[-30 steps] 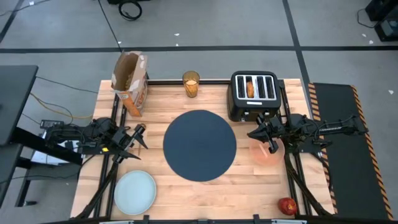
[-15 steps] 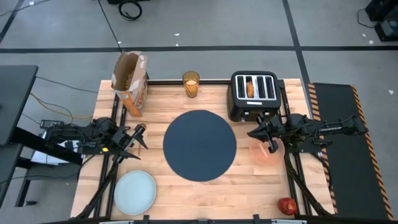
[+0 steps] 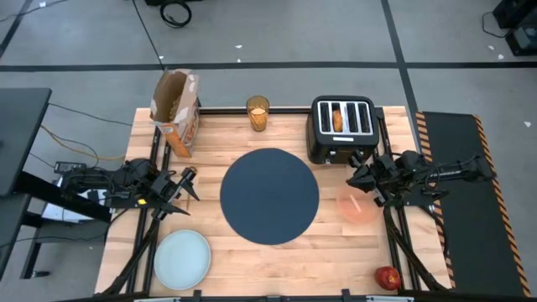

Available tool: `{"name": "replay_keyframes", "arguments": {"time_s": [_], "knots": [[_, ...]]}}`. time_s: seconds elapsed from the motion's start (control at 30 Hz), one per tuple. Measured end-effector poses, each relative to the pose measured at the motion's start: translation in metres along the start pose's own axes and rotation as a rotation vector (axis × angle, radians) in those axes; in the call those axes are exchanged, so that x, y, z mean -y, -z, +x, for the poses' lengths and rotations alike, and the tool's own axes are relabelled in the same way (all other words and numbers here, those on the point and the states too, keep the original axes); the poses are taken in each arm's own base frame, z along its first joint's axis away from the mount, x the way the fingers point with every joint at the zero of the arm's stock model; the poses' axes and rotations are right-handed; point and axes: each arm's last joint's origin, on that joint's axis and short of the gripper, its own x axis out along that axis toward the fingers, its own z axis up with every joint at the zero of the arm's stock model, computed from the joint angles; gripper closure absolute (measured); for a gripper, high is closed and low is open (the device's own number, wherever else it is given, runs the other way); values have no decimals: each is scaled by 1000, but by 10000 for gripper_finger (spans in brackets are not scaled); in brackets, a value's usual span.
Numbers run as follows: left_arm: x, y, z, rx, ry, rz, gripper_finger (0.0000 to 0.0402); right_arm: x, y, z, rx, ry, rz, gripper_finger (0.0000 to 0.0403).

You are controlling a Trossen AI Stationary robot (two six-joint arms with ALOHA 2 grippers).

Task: Arrange a breakfast setting
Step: Put the spoon on the right side of the placemat

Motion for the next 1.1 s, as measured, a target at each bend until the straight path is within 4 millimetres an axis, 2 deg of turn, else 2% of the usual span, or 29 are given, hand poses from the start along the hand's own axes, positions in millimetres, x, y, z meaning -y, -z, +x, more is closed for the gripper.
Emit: {"name": "replay_keyframes", "arguments": {"time_s": [0.27, 0.43, 0.83, 1.0, 1.1], "knots": [[0, 0, 0, 0, 0, 0, 157, 0, -1, 0, 30, 107, -118, 397], [0, 0, 0, 0, 0, 0, 157, 0, -2, 0, 38, 113, -171, 398], [0, -1, 0, 6, -1, 10, 157, 0, 8, 0, -60, 104, -119, 396], [0, -10, 0, 92, -1, 24, 157, 0, 8, 0, -56, 107, -120, 396], [0, -16, -1, 153, -19, 93, 157, 1, 8, 0, -51, 131, -96, 396]]}}
